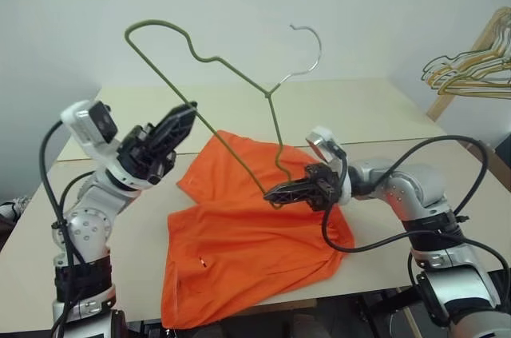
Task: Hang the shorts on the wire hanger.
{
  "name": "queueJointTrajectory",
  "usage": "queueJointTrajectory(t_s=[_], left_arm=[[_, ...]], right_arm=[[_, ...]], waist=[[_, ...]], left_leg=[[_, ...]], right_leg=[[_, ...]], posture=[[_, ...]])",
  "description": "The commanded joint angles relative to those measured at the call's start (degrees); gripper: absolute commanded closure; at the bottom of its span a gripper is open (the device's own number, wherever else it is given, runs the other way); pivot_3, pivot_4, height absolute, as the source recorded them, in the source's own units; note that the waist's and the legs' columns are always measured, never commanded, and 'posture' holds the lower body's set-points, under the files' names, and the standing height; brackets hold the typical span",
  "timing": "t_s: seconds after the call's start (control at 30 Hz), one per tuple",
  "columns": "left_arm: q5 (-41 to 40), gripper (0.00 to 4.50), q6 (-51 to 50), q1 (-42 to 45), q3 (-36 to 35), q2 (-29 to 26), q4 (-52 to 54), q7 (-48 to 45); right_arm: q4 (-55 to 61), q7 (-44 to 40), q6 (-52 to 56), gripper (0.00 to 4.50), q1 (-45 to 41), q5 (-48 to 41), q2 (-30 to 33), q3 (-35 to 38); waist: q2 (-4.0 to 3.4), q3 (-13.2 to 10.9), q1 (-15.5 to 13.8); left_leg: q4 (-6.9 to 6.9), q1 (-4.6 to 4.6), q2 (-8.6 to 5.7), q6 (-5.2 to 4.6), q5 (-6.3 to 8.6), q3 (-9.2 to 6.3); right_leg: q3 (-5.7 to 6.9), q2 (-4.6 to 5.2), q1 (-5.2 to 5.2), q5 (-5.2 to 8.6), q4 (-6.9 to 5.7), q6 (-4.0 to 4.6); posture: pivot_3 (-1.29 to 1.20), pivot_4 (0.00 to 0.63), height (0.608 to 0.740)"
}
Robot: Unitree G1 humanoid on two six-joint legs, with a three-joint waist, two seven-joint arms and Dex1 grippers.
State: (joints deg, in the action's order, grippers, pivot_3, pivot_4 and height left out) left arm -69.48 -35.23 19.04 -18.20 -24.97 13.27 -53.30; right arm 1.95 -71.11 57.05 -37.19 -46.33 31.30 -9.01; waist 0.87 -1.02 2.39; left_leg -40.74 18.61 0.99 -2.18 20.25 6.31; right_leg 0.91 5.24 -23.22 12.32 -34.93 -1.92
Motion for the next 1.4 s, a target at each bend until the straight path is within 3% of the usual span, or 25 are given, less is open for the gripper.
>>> queueJointTrajectory(t_s=[0.03, 0.2, 0.33, 0.47, 0.67, 0.9, 1.17, 1.4], left_arm=[[7.2, 1.82, -1.1, -2.0, 4.7, -3.2, -0.4, -0.2], [20.9, 0.05, 3.5, -8.5, 14.1, -12.1, 1.7, -10.7], [25.9, 0.02, 5.9, -7.9, 16.7, -14.7, 2.5, -13.1], [29.8, 0.02, 8.1, -6.3, 19.4, -15.3, 2.6, -15.6], [35.5, 0.02, 10.9, -7.2, 22.5, -17.1, 4.6, -16.7], [37.9, 0.02, 11.6, -8.7, 23.3, -17.2, 5.4, -16.5], [36.4, 0.02, 9.9, -9.5, 23.0, -16.4, 7.8, -15.7], [36.5, 0.02, 10.0, -12.5, 21.3, -18.1, 9.5, -15.5]], right_arm=[[2.4, 4.3, 2.0, 4.50, 0.3, -4.7, -1.2, 7.1], [5.7, 14.1, 9.8, 4.50, 5.4, -9.9, 2.8, 17.7], [13.7, 18.3, 10.8, 4.50, 19.0, -8.7, 12.1, 26.1], [14.7, 18.8, 14.5, 4.50, 30.1, -8.1, 20.9, 29.9], [3.2, 8.5, 26.3, 4.50, 41.5, -15.0, 31.3, 36.5], [-5.6, -2.3, 22.9, 4.50, 49.9, -9.2, 40.7, 31.6], [-9.0, -5.0, 18.9, 4.50, 43.2, -2.6, 41.7, 18.4], [-8.1, -9.2, 16.9, 4.50, 41.2, -1.4, 41.9, 13.9]], waist=[[0.00, 0.0, 0.1], [-0.05, 0.0, 0.1], [-0.04, 0.0, -0.5], [-0.29, 0.1, 0.5], [-0.21, 0.0, 2.0], [-0.16, 0.0, 2.1], [-0.21, 0.0, 1.8], [-0.23, 0.0, 1.3]], left_leg=[[0.00, 0.00, 0.00, 0.00, 0.00, 0.01], [0.08, 0.06, 0.02, 0.03, 0.02, 0.14], [-0.04, 1.04, -0.04, 0.01, 0.01, 0.10], [0.00, 1.14, -0.04, 0.01, 0.00, 0.12], [-0.02, 0.92, 0.02, -0.53, 0.28, 0.08], [-0.20, 0.35, 0.06, -1.02, 0.55, 0.16], [-0.18, 0.27, 0.05, -1.01, 0.55, 0.20], [-0.19, 0.17, 0.03, -0.85, 0.47, 0.16]], right_leg=[[-0.01, 0.00, 0.00, 0.00, 0.00, 0.00], [0.02, -0.01, -0.07, 0.01, -0.01, 0.01], [0.27, 0.13, -0.98, 0.00, -0.06, 0.01], [0.34, 0.08, -1.02, 0.01, 0.01, 0.00], [-0.34, 0.01, -0.65, 0.02, 0.05, -0.03], [-0.58, 0.09, -0.04, 0.04, 0.10, -0.11], [-0.66, 0.10, -0.13, 0.00, 0.06, -0.24], [-0.58, 0.10, -0.15, 0.00, 0.08, -0.23]], posture=[[-0.03, 0.000, 0.740], [-0.06, 0.000, 0.740], [-0.09, 0.000, 0.740], [-0.11, 0.000, 0.740], [-0.14, 0.000, 0.740], [-0.15, 0.000, 0.740], [-0.12, 0.000, 0.740], [-0.10, 0.000, 0.740]])
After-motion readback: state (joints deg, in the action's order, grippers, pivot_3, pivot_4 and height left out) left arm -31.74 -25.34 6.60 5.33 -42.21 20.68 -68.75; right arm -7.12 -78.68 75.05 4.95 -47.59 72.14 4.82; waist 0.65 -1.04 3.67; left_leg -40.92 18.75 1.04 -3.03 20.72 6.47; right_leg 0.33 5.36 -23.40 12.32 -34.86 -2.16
